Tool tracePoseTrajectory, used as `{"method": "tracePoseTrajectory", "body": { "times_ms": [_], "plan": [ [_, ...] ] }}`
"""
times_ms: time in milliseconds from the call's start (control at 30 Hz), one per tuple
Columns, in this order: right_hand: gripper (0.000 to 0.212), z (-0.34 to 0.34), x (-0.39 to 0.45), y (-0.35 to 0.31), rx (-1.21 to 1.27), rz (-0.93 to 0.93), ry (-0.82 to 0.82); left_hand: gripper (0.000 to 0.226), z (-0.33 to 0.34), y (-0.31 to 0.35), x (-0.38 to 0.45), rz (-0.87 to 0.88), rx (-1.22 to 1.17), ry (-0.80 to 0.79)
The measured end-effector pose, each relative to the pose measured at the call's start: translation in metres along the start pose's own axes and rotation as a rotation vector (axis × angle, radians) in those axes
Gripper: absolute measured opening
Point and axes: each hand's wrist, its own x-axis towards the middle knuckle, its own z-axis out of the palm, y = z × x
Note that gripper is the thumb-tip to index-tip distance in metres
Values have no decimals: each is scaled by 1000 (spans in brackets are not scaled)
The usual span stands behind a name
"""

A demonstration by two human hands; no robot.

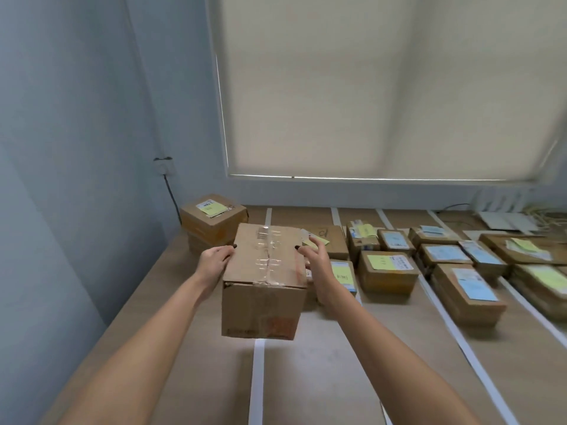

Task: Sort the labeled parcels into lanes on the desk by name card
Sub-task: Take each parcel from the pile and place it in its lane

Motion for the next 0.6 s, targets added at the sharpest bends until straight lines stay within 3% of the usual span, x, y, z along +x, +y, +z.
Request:
{"method": "tracePoseTrajectory", "body": {
  "times_ms": [67, 233, 333, 433, 500, 600],
  "plan": [
    [43, -21, -5, -2, 49, 26, 17, 22, 17, -1, -9, 19, 7, -21],
    [10, -53, -12, 2, 178, 38, 44, 45, 41, -8, -22, -54, -48, -137],
    [18, -61, -11, -3, 249, 25, 91, 56, 47, -13, -18, -130, -70, -166],
    [32, -61, -12, -11, 39, -25, 75, 65, 54, -14, -19, -140, -81, -185],
    [40, -63, -13, -13, -31, -7, 14, 60, 61, -14, -19, -109, -76, -163],
    [52, -75, -6, -10, 62, 111, -108, 44, 68, -11, -15, -10, 46, -143]
  ]
}}
